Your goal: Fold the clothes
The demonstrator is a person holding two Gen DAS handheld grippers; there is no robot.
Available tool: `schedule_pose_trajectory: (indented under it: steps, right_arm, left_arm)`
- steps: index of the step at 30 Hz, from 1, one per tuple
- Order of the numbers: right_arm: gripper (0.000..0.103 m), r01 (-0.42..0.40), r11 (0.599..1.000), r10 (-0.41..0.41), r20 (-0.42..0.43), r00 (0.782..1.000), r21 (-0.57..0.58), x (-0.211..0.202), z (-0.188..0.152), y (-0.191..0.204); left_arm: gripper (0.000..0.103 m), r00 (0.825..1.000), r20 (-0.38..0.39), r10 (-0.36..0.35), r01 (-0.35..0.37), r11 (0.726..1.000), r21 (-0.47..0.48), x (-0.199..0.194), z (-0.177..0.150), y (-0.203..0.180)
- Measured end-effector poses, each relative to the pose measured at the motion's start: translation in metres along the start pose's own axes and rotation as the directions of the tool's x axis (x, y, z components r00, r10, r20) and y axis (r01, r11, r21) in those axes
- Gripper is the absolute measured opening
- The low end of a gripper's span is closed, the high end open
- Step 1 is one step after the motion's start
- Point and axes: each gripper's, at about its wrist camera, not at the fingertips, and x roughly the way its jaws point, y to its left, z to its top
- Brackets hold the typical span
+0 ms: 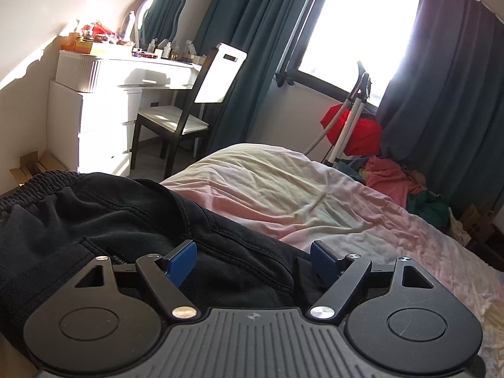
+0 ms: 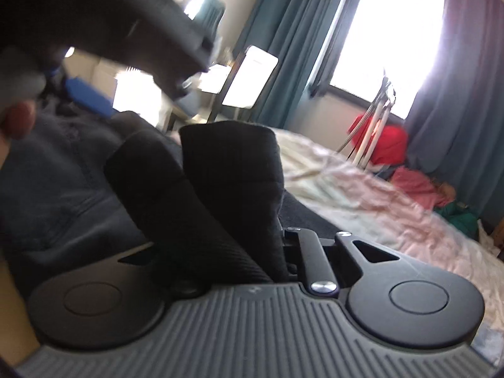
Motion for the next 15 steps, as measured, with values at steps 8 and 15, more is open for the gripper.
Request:
schedule_pose_trajectory:
  steps: [8,15]
  right_arm:
    - [0.051,-0.223,0.968,0.231,-0.062,0.971,0.114,-0.035,-0.010,-0.030]
    - [0.052,-0.266,0.907,0.278,0.009,0.960,0.328,-0.106,-0.020,-0.108]
  left_arm:
    - [0.081,0.998,-0.035,-0.059,0.062,0.991,0.117,0.001,-0.016,-0.023]
    - [0.081,0.997,-0.030,-0.073,0.078,0.953,0.294,-0.006,-0.036,-0.053]
